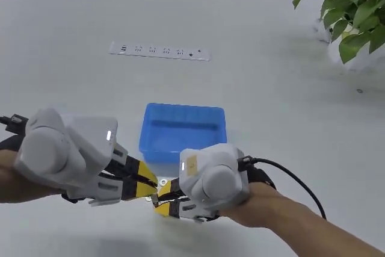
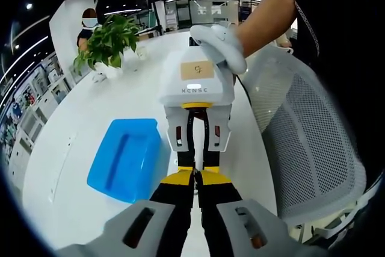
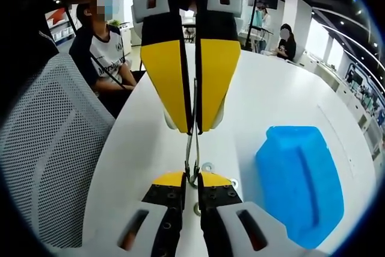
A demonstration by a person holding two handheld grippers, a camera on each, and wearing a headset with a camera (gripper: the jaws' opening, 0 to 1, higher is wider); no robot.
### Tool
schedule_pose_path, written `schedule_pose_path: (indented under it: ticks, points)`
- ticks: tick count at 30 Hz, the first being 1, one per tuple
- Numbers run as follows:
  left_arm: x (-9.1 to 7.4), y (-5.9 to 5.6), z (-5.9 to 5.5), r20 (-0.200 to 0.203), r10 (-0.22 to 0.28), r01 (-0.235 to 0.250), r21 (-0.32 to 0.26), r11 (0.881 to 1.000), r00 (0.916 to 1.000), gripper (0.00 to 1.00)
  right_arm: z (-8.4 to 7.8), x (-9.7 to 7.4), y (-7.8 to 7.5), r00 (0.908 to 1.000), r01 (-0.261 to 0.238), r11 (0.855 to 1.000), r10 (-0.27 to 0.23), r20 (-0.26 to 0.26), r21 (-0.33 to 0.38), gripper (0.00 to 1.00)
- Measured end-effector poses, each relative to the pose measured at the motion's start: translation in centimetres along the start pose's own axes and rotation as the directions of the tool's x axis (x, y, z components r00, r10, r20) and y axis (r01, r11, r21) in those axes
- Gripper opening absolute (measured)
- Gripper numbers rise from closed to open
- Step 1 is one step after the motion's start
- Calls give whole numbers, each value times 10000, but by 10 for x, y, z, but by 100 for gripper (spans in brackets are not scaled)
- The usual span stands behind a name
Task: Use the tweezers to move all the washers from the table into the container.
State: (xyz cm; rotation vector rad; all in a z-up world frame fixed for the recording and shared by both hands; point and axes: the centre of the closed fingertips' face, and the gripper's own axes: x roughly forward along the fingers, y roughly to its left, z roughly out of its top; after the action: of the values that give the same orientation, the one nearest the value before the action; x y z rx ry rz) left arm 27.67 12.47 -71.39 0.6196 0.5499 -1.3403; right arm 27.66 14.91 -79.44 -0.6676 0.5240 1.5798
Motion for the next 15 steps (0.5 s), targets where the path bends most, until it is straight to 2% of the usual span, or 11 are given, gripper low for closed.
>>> schedule_pose_path:
  ticks: [10,15]
  points:
    - [-6,1,8,-16,8,-8,73,10000,10000,6,6,-9,0,9999,73,10000,-73,116,-7,9]
    - [-11,3,13,-2,58,-58,99,9999,10000,6,12,-16,-2,9997,200,9995,-198,112,-226,9]
